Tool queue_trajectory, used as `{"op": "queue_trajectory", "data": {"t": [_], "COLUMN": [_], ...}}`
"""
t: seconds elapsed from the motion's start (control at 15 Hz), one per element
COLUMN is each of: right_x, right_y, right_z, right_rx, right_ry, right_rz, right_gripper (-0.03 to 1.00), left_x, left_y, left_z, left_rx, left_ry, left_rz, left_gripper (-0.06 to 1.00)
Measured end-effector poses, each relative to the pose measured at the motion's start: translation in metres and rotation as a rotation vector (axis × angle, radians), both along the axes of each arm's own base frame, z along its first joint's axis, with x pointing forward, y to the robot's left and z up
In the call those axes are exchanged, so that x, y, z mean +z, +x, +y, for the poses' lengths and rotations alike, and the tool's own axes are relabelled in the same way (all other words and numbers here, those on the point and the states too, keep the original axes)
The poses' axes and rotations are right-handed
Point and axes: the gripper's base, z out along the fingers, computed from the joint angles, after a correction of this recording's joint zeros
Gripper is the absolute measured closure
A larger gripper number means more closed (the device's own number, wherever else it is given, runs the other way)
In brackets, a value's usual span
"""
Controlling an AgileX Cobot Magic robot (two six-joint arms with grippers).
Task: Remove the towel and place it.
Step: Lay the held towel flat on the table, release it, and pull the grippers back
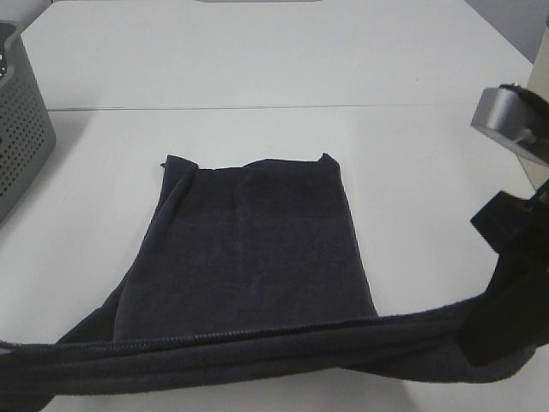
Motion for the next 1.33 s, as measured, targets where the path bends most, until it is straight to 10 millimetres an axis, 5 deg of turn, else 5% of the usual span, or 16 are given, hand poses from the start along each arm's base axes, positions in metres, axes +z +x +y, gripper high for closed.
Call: {"op": "queue_trajectory", "data": {"t": [0.53, 0.93, 1.33], "right_x": [-0.056, -0.094, -0.101], "right_y": [0.022, 0.033, 0.034], "right_z": [0.005, 0.005, 0.000], "right_rx": [0.030, 0.083, 0.127], "right_ry": [-0.085, -0.150, -0.192], "right_rz": [0.270, 0.425, 0.440], "right_gripper": [0.96, 0.96, 0.96], "left_x": [-0.055, -0.101, -0.108], "left_y": [0.025, 0.026, 0.025], "left_z": [-0.009, -0.038, -0.065], "left_rx": [-0.064, -0.243, -0.377], "left_ry": [0.044, 0.134, 0.179], "left_rz": [0.300, 0.502, 0.505], "left_gripper": [0.94, 0.94, 0.94]}}
